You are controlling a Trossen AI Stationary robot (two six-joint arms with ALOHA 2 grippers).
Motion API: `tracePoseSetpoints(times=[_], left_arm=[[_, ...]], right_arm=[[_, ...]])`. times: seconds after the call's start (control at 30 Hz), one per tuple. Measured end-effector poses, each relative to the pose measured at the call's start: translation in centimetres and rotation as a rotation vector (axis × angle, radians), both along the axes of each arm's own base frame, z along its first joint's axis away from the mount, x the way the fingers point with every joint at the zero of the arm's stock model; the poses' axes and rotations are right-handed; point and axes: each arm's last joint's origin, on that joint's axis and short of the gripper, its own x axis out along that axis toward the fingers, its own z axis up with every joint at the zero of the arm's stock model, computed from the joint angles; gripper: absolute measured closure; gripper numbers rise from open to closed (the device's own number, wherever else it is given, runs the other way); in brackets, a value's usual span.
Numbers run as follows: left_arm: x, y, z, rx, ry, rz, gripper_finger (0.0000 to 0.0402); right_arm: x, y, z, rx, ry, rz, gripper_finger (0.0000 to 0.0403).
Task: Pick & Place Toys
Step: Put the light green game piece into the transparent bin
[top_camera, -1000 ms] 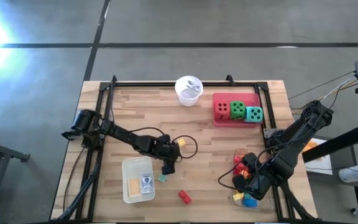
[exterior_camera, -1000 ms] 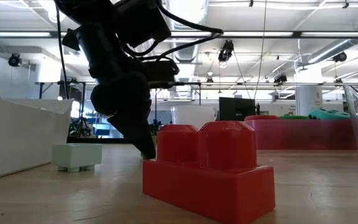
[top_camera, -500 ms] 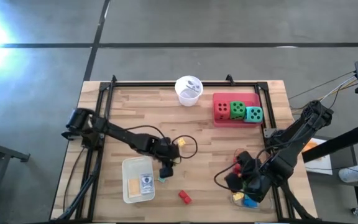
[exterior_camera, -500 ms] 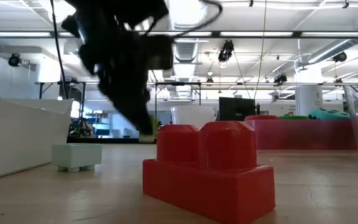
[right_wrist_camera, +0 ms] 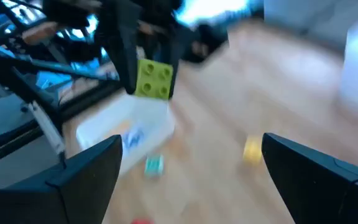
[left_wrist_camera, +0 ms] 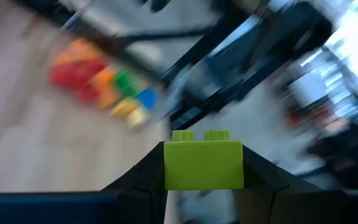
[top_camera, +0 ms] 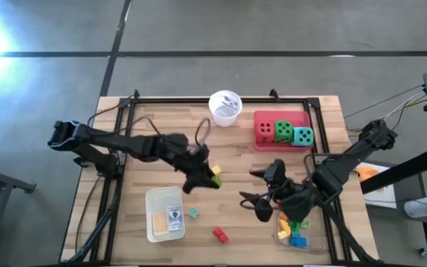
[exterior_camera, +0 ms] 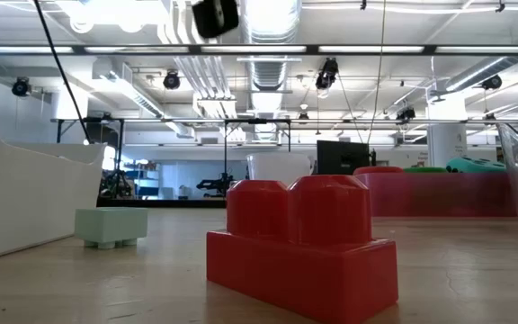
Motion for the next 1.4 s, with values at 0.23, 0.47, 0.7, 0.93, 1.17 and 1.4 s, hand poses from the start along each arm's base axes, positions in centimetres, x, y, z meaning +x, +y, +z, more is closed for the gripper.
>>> tracePoseSetpoints(times=[0.23, 0.47, 0.7, 0.93, 1.17, 1.4], left_arm=[[-0.2, 1.7, 3.2, -0.288, -0.118, 0.039, 0.027], [-0.1, 2.8, 4.5, -0.374, -0.22, 0.061, 0.027], [-0.1, 3.6, 4.9, -0.409, -0.247, 0.097, 0.027], [-0.1, 3.7, 5.4, -0.418, -0.274, 0.095, 0.027], [-0.1, 3.4, 5.5, -0.435, -0.265, 0.064, 0.027], [-0.2, 3.3, 5.6, -0.437, -0.27, 0.041, 0.027]], right_arm=[[1.4, -1.4, 4.8, -0.446, -0.074, -0.012, 0.0025], [1.9, -2.0, 7.0, -0.638, -0.08, -0.017, 0.0025], [3.8, -0.9, 5.8, -0.694, -0.062, 0.008, 0.0026], [7.0, 0.3, 5.6, -0.769, -0.014, -0.004, 0.0025], [9.0, -0.3, 6.4, -0.777, 0.011, -0.047, 0.0026], [9.8, -0.4, 6.1, -0.779, 0.025, -0.025, 0.0041]])
